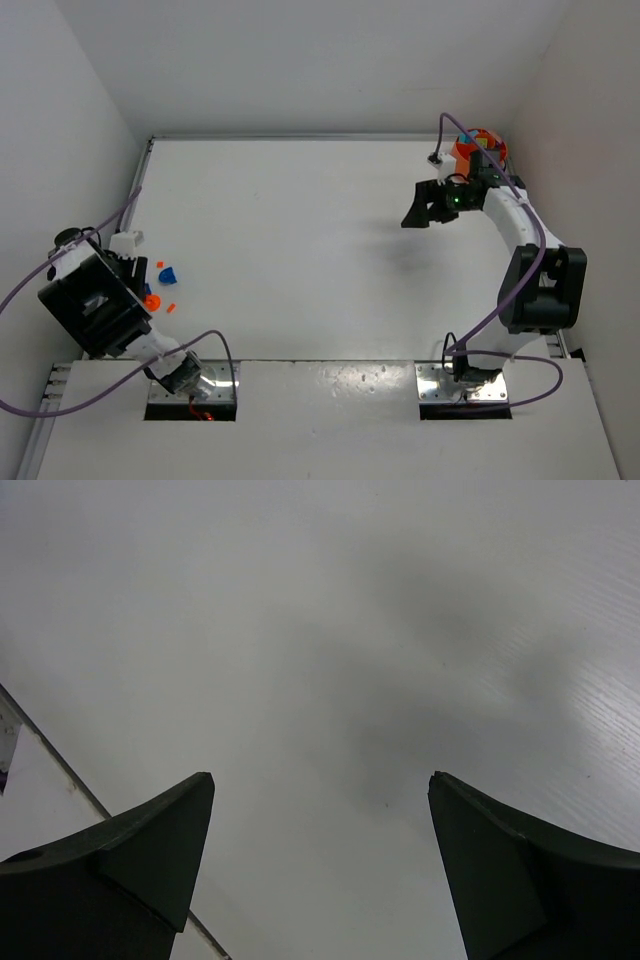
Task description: Sort the legos into containers by color
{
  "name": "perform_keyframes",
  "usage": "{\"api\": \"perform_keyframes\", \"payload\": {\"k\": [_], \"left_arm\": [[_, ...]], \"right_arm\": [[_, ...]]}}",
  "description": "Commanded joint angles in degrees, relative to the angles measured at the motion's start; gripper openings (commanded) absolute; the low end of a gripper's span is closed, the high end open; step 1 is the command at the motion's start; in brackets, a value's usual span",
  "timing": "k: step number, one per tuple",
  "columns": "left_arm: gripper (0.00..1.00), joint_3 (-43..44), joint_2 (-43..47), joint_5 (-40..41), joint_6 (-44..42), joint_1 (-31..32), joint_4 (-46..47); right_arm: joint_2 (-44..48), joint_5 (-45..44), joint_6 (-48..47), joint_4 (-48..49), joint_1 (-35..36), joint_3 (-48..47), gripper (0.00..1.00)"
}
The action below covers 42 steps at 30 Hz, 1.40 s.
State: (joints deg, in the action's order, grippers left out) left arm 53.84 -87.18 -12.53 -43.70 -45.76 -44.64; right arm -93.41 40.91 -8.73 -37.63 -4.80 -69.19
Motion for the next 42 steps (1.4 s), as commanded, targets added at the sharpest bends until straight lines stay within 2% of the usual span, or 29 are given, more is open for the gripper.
{"api": "perform_keyframes", "payload": {"k": [1,14,24,31,42], "left_arm": [[0.67,3.37,-1.59,-3.46,-3.05,-1.43,-1.5],[0.7,6.1,-8.09,-7.15,1.16,-1.44,-0.45],[0.62,8.03,-11.17,-8.91,2.92,-1.44,0.08],[0.61,8.03,-12.23,-9.44,3.45,-1.44,0.61],[0.47,6.45,-12.23,-10.67,3.45,-1.44,0.61]], "right_arm": [[0.07,0.67,0.21,0.62,0.4,-0.25,0.88],[-0.46,0.14,0.21,0.62,1.46,0.28,0.88],[-0.98,0.14,0.21,0.62,1.98,0.28,0.88],[-1.52,0.14,0.21,0.62,1.99,0.28,0.88],[-1.52,0.14,-0.32,0.62,1.99,0.28,0.88]]}}
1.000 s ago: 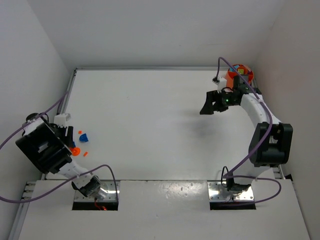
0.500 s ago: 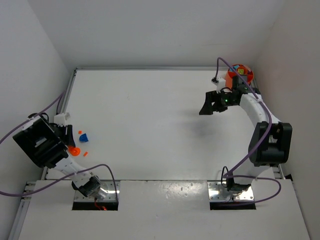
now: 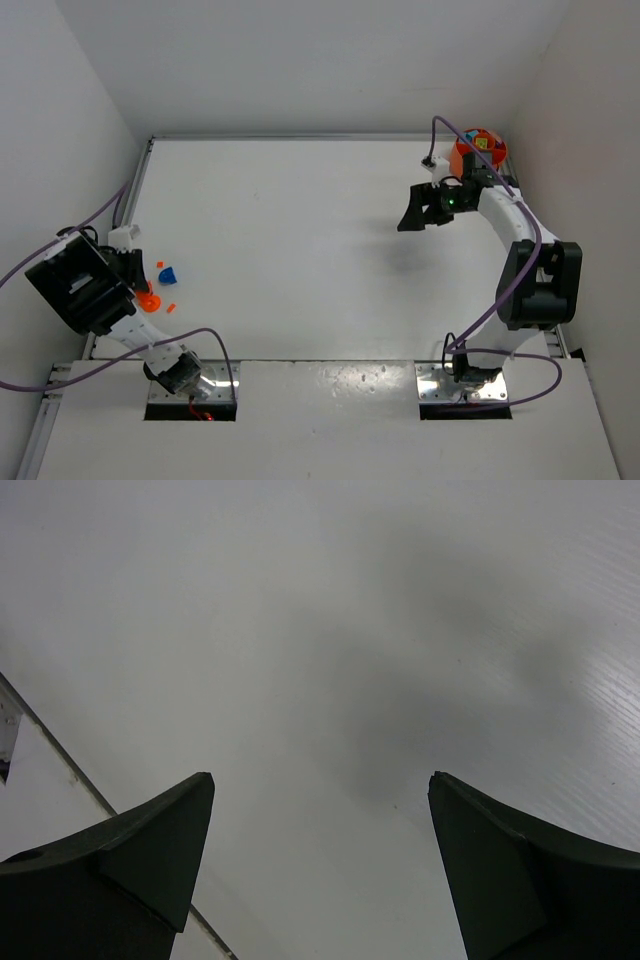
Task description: Sort the legos into containers by color
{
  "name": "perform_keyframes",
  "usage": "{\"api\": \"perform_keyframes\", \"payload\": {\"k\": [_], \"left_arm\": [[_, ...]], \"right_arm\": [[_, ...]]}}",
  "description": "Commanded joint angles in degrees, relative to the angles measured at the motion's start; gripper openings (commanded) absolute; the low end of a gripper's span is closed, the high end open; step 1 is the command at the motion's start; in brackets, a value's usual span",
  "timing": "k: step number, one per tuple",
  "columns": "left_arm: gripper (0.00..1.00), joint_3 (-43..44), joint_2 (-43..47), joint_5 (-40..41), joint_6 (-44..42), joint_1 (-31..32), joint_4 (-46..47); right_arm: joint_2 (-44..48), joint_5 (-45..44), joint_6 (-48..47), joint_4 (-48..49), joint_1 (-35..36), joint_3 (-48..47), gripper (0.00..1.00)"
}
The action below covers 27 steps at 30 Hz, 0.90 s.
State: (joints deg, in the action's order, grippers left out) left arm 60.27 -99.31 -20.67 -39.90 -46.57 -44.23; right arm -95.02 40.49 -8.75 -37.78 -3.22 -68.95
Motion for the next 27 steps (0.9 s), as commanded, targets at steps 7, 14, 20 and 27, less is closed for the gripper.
{"api": "perform_keyframes", "payload": {"k": [7,14,20,27], "left_arm": [[0.37,-1.91,3.05,-4.99,-1.41,1.03,-0.33],[0.32,-2.44,7.72,-7.63,-0.36,5.6,-1.39],[0.32,-0.68,11.58,-12.11,2.01,11.48,-2.61],[0.32,0.46,17.12,-16.15,8.51,23.52,-0.87]], "right_arm": [[0.1,1.08,-0.3,0.78,0.41,-0.49,0.88],[0.1,1.61,0.23,1.31,0.41,-0.49,0.87],[-0.51,6.43,4.97,3.06,0.93,-2.33,0.87],[-3.85,18.81,21.9,12.28,3.31,-3.65,0.87]]}}
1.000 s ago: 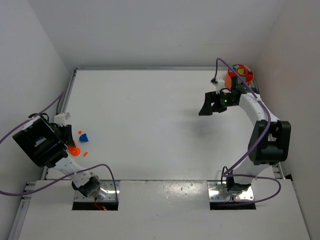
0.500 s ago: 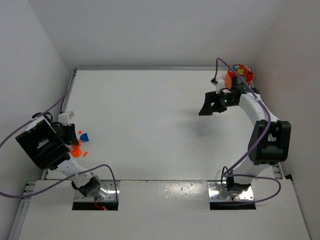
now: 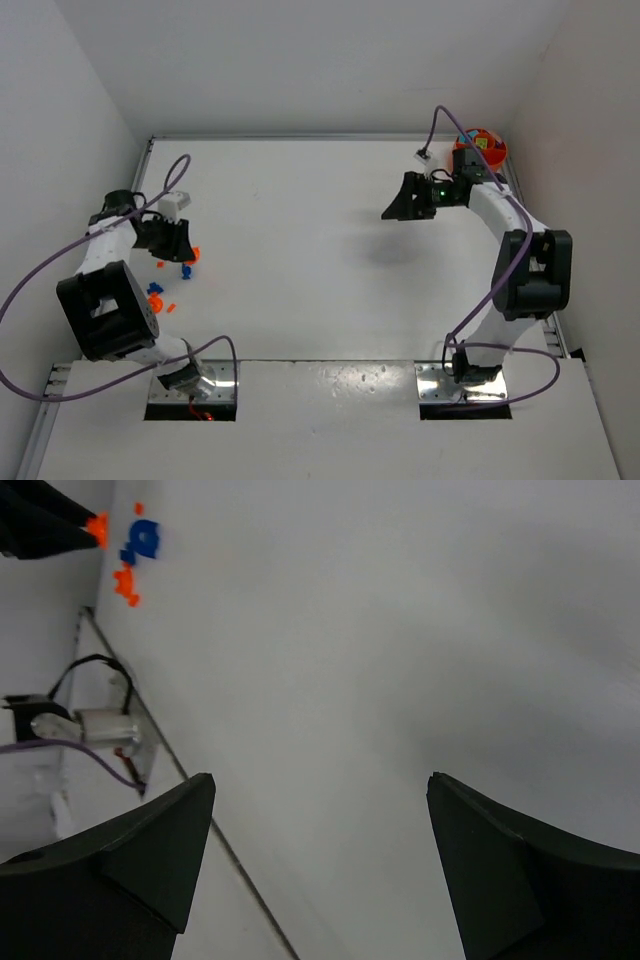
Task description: Sort the legos into containers by color
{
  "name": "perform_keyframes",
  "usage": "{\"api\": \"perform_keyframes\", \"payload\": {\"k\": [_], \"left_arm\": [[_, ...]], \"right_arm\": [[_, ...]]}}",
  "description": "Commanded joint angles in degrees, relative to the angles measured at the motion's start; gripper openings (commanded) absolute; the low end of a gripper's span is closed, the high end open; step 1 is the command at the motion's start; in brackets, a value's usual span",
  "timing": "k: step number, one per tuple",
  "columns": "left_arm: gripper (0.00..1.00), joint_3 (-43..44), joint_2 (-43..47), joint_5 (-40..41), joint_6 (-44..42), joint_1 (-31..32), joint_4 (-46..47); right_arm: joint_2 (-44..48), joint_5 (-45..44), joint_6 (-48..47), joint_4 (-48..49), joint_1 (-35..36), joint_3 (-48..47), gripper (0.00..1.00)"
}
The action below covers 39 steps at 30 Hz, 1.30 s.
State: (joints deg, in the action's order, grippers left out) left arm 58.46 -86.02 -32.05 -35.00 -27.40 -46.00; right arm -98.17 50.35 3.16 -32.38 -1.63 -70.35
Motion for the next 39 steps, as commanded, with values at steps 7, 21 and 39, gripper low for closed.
{"api": "perform_keyframes", "payload": {"k": [7,21,39], "left_arm": [[0.32,3.51,8.14,-1.88,13.55,22.54,6.79],[0.32,5.79,9.9,7.35,24.81,50.5,15.67],[0.31,5.26,11.66,10.52,25.34,56.75,16.73]], "right_arm": [[-6.24,13.63,22.57,14.34,9.53,-3.75,0.87],[-14.94,19.09,55.45,41.77,20.69,-1.9,0.83],[-18.19,20.14,77.42,67.09,30.1,3.46,0.61]]}}
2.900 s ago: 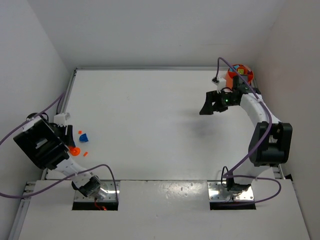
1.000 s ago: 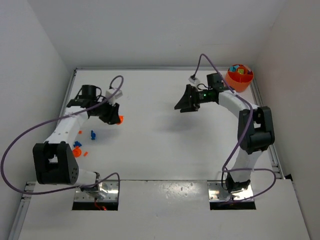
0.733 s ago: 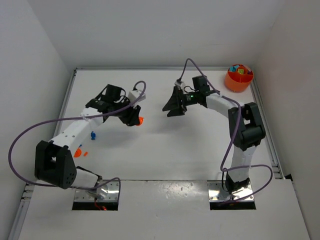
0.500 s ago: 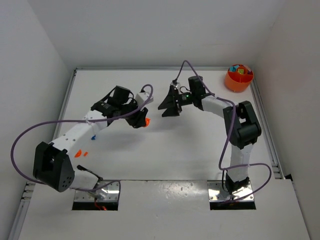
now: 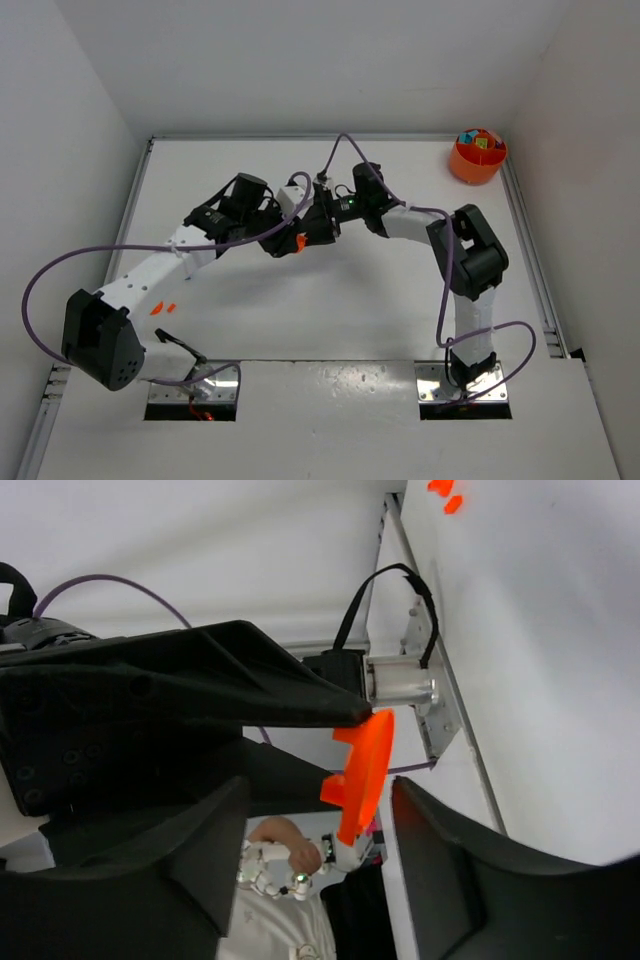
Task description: Sort the legos into containers by color
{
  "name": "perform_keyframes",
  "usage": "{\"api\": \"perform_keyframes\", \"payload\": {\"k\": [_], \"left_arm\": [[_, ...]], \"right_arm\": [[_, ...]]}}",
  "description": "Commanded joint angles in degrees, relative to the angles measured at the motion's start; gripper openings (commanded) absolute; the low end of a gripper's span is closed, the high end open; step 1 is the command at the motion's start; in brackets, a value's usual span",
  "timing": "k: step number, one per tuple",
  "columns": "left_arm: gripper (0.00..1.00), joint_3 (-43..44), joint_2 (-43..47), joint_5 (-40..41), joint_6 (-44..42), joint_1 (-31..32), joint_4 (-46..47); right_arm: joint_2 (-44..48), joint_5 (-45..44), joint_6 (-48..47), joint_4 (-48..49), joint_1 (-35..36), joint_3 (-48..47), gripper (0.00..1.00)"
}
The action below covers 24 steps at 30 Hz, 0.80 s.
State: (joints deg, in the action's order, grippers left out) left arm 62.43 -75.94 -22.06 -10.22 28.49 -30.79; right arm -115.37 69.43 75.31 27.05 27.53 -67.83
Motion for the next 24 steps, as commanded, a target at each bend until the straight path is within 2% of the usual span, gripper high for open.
{"api": "perform_keyframes", "payload": {"k": [1,3,6,9,10,12,13,14,17,19,20,22,24], "left_arm": [[0.31,1.29,1.59,0.53,0.55,0.86,1.52],[0.31,1.29,1.59,0.53,0.55,0.86,1.52],[0.3,1.29,1.59,0.53,0.55,0.86,1.52],[0.3,0.76,2.11,1.06,0.55,0.86,1.52],[0.33,0.76,2.11,1.58,0.55,0.86,1.52],[0.4,0.15,2.72,2.2,0.55,0.86,2.04],[0.45,-0.38,3.6,2.2,0.55,0.86,2.05],[0.59,-0.38,3.61,2.2,0.55,0.86,2.05],[0.84,-0.91,5.71,2.2,1.6,-2.12,2.57],[0.88,-0.91,6.33,3.51,2.13,-4.84,2.57],[0.9,-0.91,6.94,3.52,2.13,-5.72,2.57],[0.9,-0.39,7.64,3.52,2.13,-8.18,2.57],[0.9,0.14,8.17,3.52,2.66,-10.46,2.05]], "right_arm": [[-1.0,1.06,5.29,8.19,1.47,0.95,0.57],[-1.0,1.06,5.29,8.2,1.48,0.95,0.52],[-1.0,1.06,5.29,8.2,2.09,1.48,0.4],[-1.0,1.06,5.29,8.2,2.09,1.48,0.22],[-1.0,1.06,5.29,8.2,2.09,1.48,0.11],[-0.47,1.06,5.29,8.72,1.57,2.0,0.03],[-0.47,1.06,4.77,8.2,1.04,2.52,0.01],[0.23,1.06,4.15,7.67,0.17,2.53,0.0],[3.04,1.67,-1.11,2.68,-3.95,1.92,0.0],[5.49,2.2,-6.89,-3.12,-9.04,0.52,0.0],[6.29,2.2,-9.8,-10.28,-11.07,-0.36,0.0],[6.91,2.2,-18.04,-17.26,-15.82,-4.22,0.0],[7.62,1.42,-22.29,-24.98,-23.81,-8.17,0.0]]}}
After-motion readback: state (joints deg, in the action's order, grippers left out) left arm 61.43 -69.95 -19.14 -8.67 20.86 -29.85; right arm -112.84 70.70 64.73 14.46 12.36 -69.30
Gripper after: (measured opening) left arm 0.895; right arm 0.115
